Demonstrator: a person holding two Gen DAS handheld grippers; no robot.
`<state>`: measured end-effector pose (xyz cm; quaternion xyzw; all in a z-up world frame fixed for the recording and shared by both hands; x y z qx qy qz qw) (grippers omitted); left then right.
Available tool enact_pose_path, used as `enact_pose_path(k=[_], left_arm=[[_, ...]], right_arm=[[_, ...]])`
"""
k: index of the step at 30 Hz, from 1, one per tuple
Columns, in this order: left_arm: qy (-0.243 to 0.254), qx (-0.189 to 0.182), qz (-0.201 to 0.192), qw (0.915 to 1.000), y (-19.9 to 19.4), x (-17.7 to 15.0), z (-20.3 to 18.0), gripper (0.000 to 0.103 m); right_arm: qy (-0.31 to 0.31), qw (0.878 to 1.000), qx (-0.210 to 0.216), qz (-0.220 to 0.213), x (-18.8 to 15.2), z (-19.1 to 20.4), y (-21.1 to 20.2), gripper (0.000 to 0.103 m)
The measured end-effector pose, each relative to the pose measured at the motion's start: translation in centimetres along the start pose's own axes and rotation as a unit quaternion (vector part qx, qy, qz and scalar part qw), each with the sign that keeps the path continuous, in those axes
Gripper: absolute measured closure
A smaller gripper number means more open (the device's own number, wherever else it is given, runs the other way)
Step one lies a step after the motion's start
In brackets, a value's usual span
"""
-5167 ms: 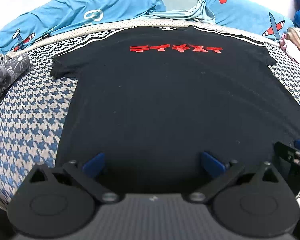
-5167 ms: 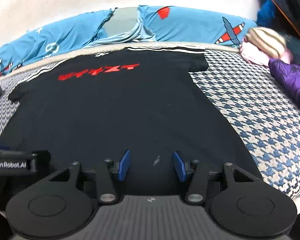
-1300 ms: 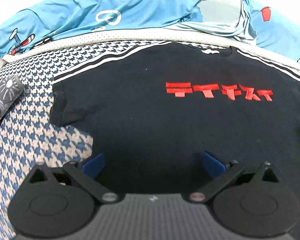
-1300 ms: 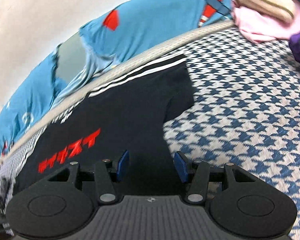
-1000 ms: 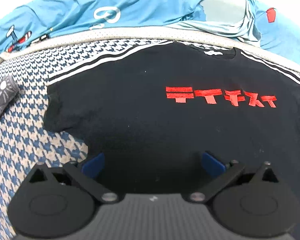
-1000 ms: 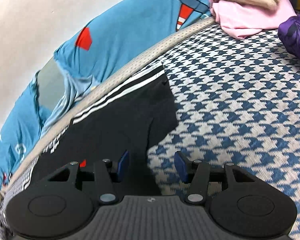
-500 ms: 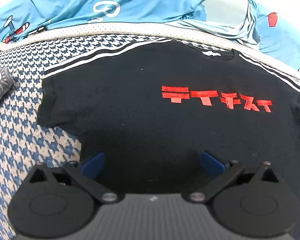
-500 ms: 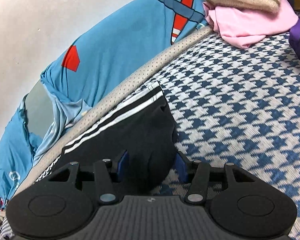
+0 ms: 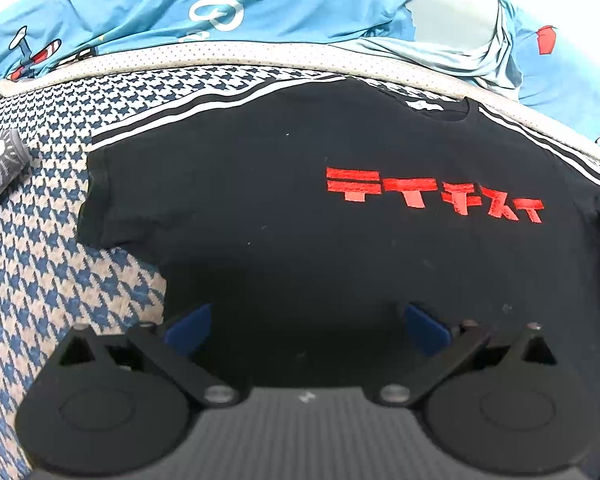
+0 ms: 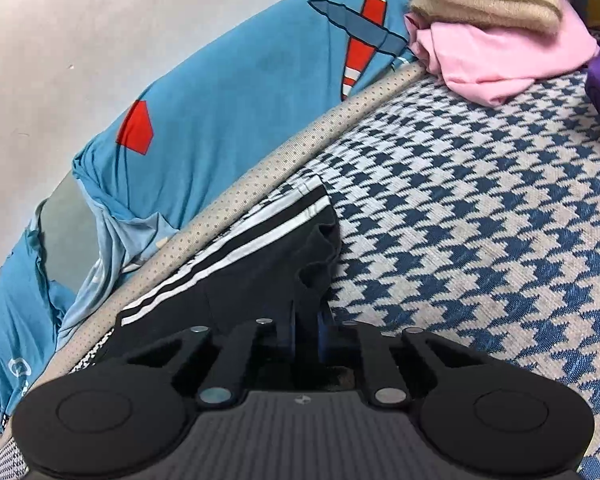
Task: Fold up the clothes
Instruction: 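Lower the right gripper and grasp the T-shirt side edge, then fold the grasped side edge over toward the shirt center with the right gripper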
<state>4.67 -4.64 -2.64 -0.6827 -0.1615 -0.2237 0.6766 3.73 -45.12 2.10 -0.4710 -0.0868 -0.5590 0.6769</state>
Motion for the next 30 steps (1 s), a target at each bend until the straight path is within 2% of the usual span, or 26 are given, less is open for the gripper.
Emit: enact_pose_path(k=[6, 9, 12, 15, 17, 21, 24, 28, 30], left_arm=[[0.002, -0.002, 0.002, 1.0, 0.0, -0.2, 0.0, 0.0], [0.003, -0.002, 0.002, 1.0, 0.0, -0.2, 0.0, 0.0], [0.0, -0.003, 0.004, 1.0, 0.0, -0.3, 0.1, 0.0], [0.001, -0.004, 0.005, 1.0, 0.0, -0.3, 0.0, 0.0], [0.003, -0.006, 0.006, 1.0, 0.0, -0.4, -0.1, 0.0], [0.002, -0.007, 0.008, 0.9999, 0.1, -0.4, -0.1, 0.0], [0.001, -0.007, 0.008, 0.9999, 0.0, -0.4, 0.0, 0.0], [0.001, -0.006, 0.009, 0.9999, 0.1, -0.4, 0.0, 0.0], [0.002, -0.006, 0.009, 0.9999, 0.1, -0.4, 0.0, 0.0]], right_arm=[[-0.06, 0.998, 0.025, -0.017, 0.1, 3.2, -0.7, 0.093], [-0.123, 0.991, 0.046, -0.02, -0.4, 5.9, -0.9, 0.093], [-0.199, 0.977, 0.076, -0.007, -2.0, 8.8, -0.8, 0.093], [-0.269, 0.957, 0.104, 0.019, -4.2, 11.1, -0.5, 0.093], [-0.315, 0.941, 0.119, 0.04, -6.0, 12.2, -0.1, 0.093], [-0.4, 0.905, 0.121, 0.082, -9.3, 13.4, 0.7, 0.09], [-0.408, 0.895, 0.141, 0.112, -10.6, 13.5, 0.9, 0.078], [-0.416, 0.886, 0.161, 0.127, -11.5, 13.8, 0.6, 0.071], [-0.415, 0.886, 0.165, 0.126, -11.6, 13.8, 0.3, 0.069]])
Point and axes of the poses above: each gripper's, at about its wrist camera, not at the fingertips, and y roughly the way its jaws point, z to its left, x to its top, the point moved 5 cm from there along y, roughly the way its jaws point, and after that the axes turned 8 degrees about x, right-handed, at the moved point
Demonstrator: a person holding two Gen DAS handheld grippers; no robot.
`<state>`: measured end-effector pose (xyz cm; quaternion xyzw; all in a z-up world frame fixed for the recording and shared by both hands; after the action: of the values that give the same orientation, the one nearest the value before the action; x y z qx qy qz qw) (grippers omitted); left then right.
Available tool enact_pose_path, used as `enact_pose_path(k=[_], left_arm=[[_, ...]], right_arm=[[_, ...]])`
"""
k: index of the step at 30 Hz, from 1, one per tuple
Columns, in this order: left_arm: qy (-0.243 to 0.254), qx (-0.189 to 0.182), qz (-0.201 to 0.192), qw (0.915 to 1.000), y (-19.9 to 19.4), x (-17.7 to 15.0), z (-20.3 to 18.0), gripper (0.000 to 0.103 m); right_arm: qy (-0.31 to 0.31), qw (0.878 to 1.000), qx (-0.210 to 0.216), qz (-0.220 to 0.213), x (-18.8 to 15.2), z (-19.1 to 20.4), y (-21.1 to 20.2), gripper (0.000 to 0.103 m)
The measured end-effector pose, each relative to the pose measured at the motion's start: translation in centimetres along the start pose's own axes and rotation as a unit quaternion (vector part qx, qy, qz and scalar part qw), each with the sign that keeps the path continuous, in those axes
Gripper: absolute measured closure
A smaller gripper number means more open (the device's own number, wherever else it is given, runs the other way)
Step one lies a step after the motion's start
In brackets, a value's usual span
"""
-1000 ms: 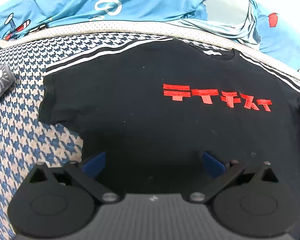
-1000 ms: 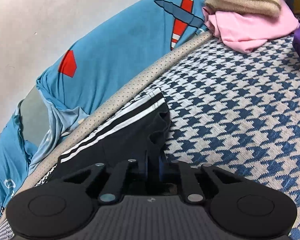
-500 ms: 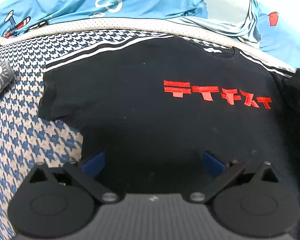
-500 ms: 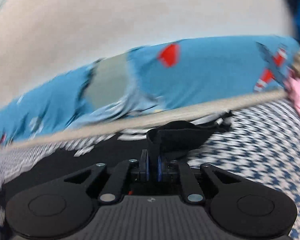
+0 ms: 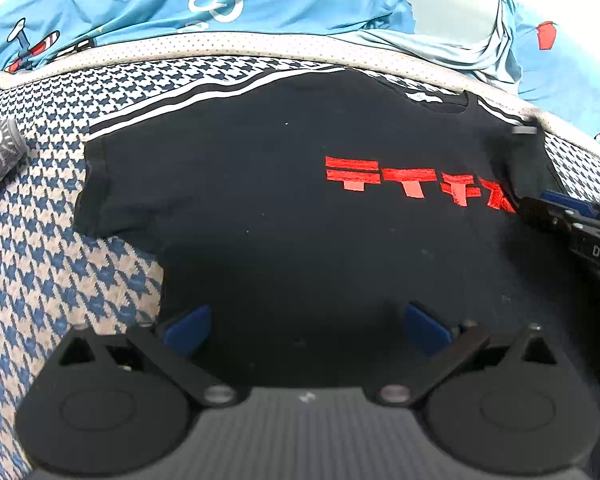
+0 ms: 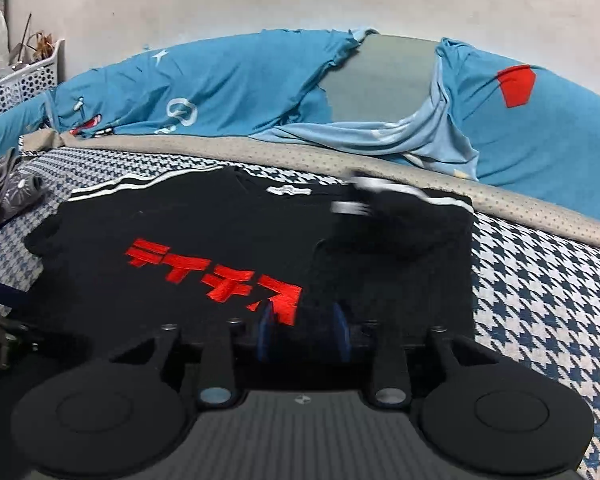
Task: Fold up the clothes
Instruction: 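Fold the grasped side edge over toward the shirt center with the right gripper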
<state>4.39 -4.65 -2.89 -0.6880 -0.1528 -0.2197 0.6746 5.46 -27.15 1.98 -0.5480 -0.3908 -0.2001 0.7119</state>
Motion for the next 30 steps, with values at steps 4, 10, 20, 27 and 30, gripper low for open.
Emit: enact_pose_path(k=[4, 10, 20, 27, 30], left_arm=[[0.0, 0.0, 0.001, 1.0, 0.0, -0.1, 0.0, 0.0], [0.0, 0.002, 0.003, 1.0, 0.2, -0.1, 0.0, 0.0], [0.013, 0.028, 0.008, 0.9995, 0.9, -0.4, -0.3, 0.0], [0.026, 0.044, 0.004, 0.9987, 1.3, -0.6, -0.9, 0.0], [0.028, 0.046, 0.002, 0.9986, 1.3, -0.6, -1.0, 0.0]], right_arm=[[0.02, 1.0, -0.001, -0.004, 0.3, -0.5, -0.2, 0.066], [0.089, 0.996, 0.001, -0.015, 0.5, -2.3, -0.9, 0.066], [0.198, 0.979, -0.039, 0.01, -1.1, -5.6, -1.0, 0.059], [0.201, 0.978, -0.047, 0.026, -1.5, -5.1, -2.0, 0.057], [0.206, 0.976, -0.062, 0.036, -1.8, -4.7, -2.4, 0.055]])
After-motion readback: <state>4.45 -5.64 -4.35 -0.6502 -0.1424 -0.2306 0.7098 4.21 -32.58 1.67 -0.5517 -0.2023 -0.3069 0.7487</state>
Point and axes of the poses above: each gripper's, at about its wrist camera, not at the fingertips, and y roughly the way its jaws point, z to its left, x to its top, the point moved 5 cm from there along y, roughly the way its jaws point, and after that the axes turned 8 degrees about x, right-handed, at the moved point
